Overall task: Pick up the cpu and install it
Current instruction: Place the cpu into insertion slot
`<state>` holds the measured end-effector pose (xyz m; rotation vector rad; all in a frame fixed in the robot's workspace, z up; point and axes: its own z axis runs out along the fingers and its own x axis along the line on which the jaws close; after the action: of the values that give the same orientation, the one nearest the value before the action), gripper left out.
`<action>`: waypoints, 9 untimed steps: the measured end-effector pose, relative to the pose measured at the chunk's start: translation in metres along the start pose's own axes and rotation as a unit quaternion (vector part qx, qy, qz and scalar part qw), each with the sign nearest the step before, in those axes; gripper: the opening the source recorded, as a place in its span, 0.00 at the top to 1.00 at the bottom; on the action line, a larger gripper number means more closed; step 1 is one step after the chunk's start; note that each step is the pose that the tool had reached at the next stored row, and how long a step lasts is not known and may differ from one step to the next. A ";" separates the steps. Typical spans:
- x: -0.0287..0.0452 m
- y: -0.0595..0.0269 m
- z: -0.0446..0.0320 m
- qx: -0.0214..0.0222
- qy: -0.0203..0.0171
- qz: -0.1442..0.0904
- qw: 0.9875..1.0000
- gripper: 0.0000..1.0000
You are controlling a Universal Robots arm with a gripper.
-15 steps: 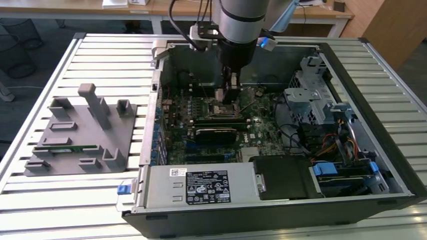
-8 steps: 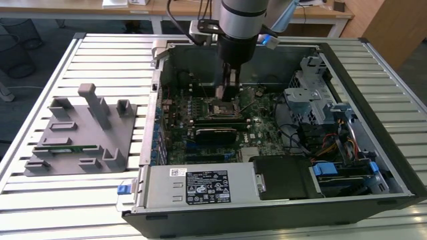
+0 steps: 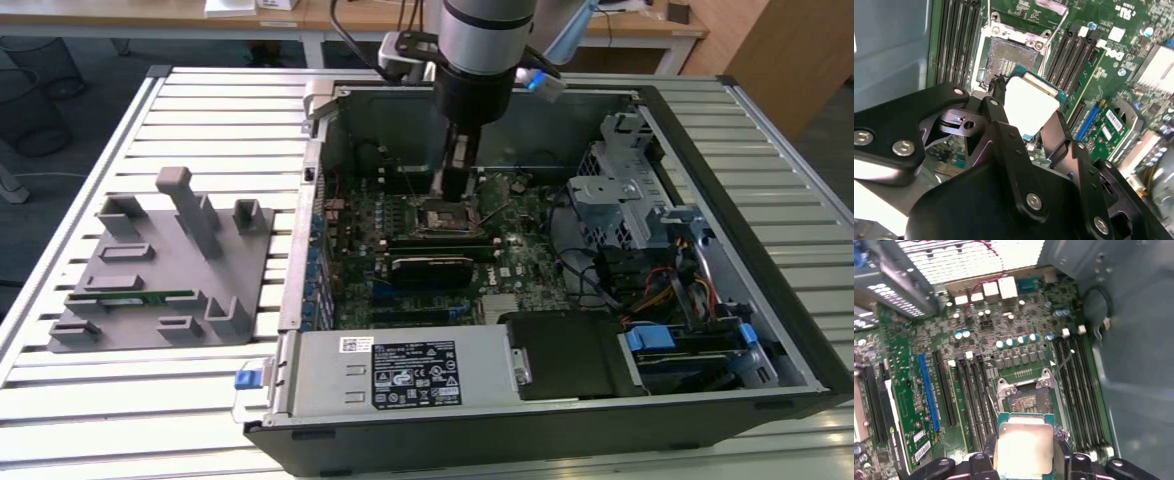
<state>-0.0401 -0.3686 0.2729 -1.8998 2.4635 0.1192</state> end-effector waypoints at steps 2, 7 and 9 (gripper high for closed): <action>0.0000 0.0000 0.0000 0.001 -0.001 0.018 1.000 0.47; 0.0000 0.0000 0.0000 0.004 -0.003 0.062 0.998 0.47; 0.0000 0.0000 0.0001 0.006 -0.003 0.079 0.997 0.47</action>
<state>-0.0401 -0.3686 0.2727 -1.6941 2.6024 0.1150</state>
